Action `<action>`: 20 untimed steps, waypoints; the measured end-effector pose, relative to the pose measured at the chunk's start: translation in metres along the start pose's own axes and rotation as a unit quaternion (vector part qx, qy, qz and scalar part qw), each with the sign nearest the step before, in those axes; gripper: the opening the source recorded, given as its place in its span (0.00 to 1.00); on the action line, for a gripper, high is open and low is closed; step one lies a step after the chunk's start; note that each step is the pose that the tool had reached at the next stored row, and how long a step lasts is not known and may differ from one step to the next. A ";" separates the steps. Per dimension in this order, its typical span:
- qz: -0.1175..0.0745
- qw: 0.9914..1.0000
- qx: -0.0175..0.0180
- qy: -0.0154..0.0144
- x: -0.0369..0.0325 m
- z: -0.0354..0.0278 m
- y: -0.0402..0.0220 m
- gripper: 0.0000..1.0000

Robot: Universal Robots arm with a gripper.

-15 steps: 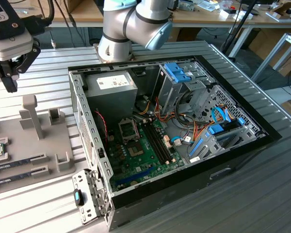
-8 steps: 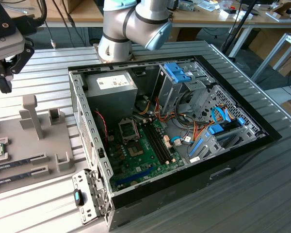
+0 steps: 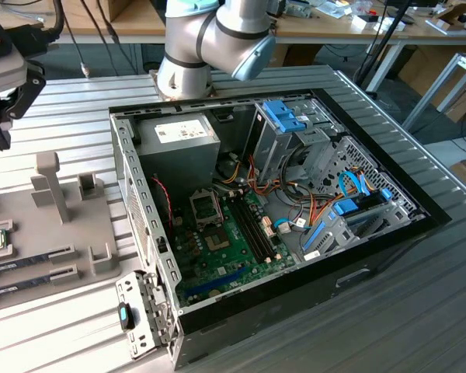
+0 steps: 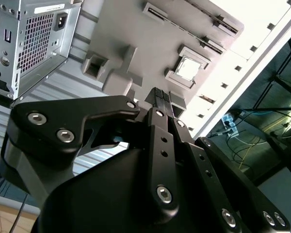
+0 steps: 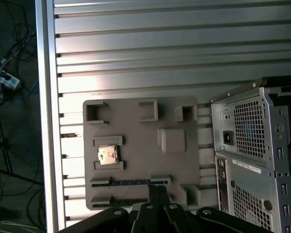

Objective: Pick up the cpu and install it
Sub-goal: 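Reach for the cpu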

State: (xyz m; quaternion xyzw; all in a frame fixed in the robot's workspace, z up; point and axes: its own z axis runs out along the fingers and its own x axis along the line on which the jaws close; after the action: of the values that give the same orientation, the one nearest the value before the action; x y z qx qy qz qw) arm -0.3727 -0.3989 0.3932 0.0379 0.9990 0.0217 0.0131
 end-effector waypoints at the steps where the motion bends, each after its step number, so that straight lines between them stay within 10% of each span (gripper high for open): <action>1: 0.000 1.000 0.000 0.000 0.0018 -0.0001 -0.0001 0.11; 20: 0.000 1.000 0.000 0.000 0.0234 -0.0005 -0.0018 0.11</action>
State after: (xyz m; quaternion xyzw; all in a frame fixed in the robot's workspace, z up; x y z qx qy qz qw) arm -0.3962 -0.3989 0.3931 0.0378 0.9990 0.0217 0.0131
